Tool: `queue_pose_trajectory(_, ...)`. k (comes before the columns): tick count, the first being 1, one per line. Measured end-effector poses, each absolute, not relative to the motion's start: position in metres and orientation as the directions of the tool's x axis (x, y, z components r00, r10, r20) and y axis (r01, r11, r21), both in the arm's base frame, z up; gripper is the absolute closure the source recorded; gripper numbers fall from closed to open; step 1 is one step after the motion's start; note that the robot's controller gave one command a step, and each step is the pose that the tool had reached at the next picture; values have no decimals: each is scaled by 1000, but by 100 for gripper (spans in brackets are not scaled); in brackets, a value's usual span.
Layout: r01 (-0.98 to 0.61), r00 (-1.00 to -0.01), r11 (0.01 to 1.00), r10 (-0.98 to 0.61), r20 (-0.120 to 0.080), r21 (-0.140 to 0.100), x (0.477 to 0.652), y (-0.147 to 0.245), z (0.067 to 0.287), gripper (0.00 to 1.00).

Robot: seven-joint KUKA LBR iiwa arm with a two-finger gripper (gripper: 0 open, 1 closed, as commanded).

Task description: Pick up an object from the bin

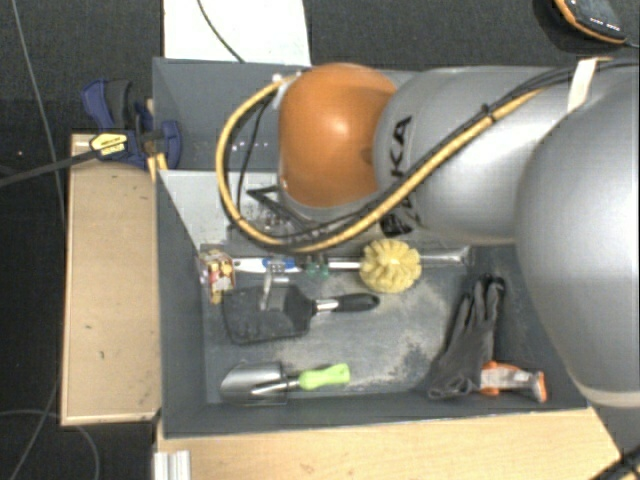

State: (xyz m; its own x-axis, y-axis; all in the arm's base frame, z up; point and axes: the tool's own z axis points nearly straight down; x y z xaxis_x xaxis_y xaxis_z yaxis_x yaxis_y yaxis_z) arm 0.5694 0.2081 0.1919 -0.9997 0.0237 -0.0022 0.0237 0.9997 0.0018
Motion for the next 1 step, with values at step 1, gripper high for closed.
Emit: queue_pose_trajectory(1, 24, -1000, 1000, 24, -2, 2, 569, 208, 192, 0)
